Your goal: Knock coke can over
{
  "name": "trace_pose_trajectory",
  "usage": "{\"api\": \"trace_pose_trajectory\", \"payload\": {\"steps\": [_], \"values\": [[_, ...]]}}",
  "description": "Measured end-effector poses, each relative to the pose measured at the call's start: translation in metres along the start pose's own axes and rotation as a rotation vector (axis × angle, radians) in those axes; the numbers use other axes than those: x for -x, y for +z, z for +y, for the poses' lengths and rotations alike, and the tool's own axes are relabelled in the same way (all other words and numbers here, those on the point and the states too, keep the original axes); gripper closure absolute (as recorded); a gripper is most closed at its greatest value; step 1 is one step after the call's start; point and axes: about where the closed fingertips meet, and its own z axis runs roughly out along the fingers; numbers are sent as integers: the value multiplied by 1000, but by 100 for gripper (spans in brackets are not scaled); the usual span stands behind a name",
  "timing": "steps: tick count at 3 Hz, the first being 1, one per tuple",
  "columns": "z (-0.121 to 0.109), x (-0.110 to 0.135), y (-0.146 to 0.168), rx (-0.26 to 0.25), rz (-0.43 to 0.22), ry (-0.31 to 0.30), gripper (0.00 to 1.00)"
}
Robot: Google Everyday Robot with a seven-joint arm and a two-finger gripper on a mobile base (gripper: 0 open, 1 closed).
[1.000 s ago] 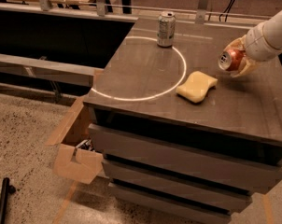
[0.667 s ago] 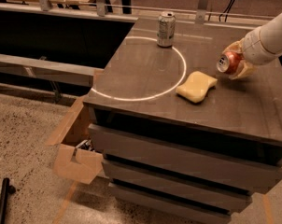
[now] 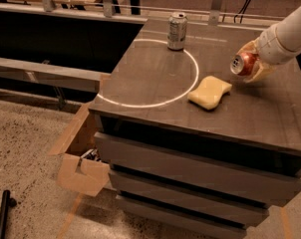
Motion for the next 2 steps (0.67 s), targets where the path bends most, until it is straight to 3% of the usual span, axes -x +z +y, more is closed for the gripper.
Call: {"api": "trace_pose_trajectory", "payload": {"steps": [2], "values": [[-2, 3, -1, 69, -28, -4, 15]]}}
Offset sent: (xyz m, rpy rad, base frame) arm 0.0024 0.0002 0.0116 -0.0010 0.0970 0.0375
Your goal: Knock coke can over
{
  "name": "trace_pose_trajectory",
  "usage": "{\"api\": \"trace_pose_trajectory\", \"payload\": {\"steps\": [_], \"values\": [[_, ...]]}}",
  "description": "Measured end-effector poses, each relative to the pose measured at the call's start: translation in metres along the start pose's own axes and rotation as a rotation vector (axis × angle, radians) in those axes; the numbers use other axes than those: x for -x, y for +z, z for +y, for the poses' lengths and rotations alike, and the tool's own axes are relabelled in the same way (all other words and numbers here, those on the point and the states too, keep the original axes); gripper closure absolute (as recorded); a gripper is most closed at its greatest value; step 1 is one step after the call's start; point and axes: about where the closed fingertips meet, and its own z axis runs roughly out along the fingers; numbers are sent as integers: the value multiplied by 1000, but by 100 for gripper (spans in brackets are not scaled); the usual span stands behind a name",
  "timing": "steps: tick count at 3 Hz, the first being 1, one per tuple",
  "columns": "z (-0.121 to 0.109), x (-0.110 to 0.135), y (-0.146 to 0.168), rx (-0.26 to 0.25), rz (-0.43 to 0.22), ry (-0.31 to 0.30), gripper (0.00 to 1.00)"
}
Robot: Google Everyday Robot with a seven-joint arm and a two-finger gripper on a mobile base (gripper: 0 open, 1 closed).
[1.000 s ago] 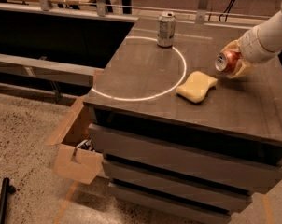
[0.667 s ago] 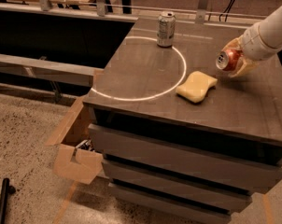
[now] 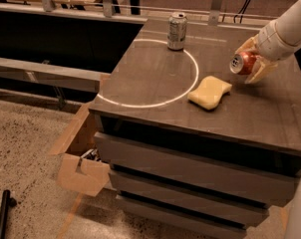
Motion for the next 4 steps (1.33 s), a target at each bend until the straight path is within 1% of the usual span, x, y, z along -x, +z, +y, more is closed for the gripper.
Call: {"api": "trace_pose_trajectory", "payload": {"steps": [1, 2, 3, 4], "values": [[0, 2, 0, 26, -6, 1, 0], [1, 3, -3, 68, -21, 15, 0], [1, 3, -5, 69, -27, 25, 0], [-5, -6, -12, 34, -36, 81, 0]]}}
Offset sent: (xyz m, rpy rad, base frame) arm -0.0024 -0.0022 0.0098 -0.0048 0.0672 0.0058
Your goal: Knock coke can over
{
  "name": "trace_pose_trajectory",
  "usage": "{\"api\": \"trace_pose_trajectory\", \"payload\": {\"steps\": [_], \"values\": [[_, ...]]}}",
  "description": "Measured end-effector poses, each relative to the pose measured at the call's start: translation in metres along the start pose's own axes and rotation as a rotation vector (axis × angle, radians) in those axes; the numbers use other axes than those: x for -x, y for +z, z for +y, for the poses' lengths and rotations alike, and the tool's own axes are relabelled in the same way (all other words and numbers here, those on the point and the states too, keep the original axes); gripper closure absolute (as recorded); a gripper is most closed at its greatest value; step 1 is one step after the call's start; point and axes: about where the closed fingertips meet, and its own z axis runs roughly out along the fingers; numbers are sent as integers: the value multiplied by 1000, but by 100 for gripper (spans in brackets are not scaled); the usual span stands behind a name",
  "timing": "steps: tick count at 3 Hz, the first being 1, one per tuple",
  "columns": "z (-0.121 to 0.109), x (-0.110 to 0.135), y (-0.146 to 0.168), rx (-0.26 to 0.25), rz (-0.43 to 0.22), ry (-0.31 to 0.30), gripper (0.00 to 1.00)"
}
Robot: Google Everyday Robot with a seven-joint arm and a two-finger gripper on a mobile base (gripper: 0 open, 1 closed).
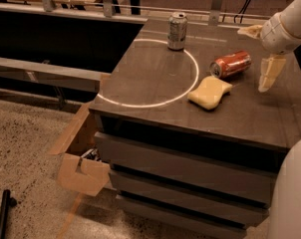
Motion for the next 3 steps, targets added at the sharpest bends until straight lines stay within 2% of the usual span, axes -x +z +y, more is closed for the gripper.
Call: {"api": "trace_pose_trajectory", "payload": {"steps": [2, 3], "values": [[-11, -28, -20, -98, -14, 171, 0], [-11, -46, -23, -127, -9, 218, 0]]}}
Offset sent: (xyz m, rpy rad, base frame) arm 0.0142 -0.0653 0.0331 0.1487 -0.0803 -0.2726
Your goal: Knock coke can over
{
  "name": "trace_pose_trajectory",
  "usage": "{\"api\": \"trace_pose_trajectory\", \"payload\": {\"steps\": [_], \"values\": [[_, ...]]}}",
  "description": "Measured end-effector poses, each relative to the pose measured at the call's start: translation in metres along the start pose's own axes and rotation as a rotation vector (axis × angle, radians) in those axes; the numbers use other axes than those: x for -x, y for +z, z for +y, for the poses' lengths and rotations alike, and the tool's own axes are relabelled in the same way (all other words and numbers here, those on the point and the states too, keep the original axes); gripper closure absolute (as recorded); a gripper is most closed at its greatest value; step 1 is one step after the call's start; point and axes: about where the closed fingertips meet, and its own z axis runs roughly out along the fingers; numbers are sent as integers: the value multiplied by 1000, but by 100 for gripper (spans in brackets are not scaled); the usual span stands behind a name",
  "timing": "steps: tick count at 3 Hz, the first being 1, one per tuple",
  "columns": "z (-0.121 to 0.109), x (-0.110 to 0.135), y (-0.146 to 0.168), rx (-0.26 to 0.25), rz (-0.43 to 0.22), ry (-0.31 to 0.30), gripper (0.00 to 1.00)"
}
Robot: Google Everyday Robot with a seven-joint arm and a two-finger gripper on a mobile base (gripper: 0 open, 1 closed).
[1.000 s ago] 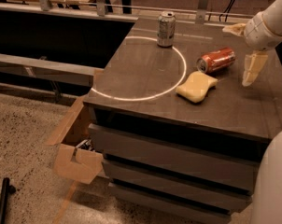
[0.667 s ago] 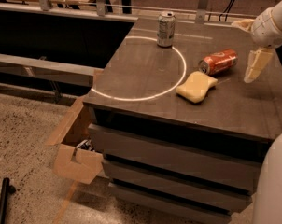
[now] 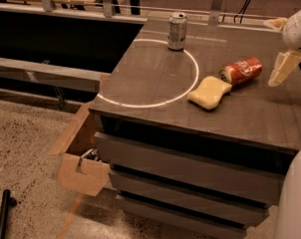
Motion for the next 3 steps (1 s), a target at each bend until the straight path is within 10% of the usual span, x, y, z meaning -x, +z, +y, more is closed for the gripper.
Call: {"api": "trace_pose_trajectory", "payload": {"steps": [3], "values": [[-11, -38, -10, -86, -7, 135, 0]]}}
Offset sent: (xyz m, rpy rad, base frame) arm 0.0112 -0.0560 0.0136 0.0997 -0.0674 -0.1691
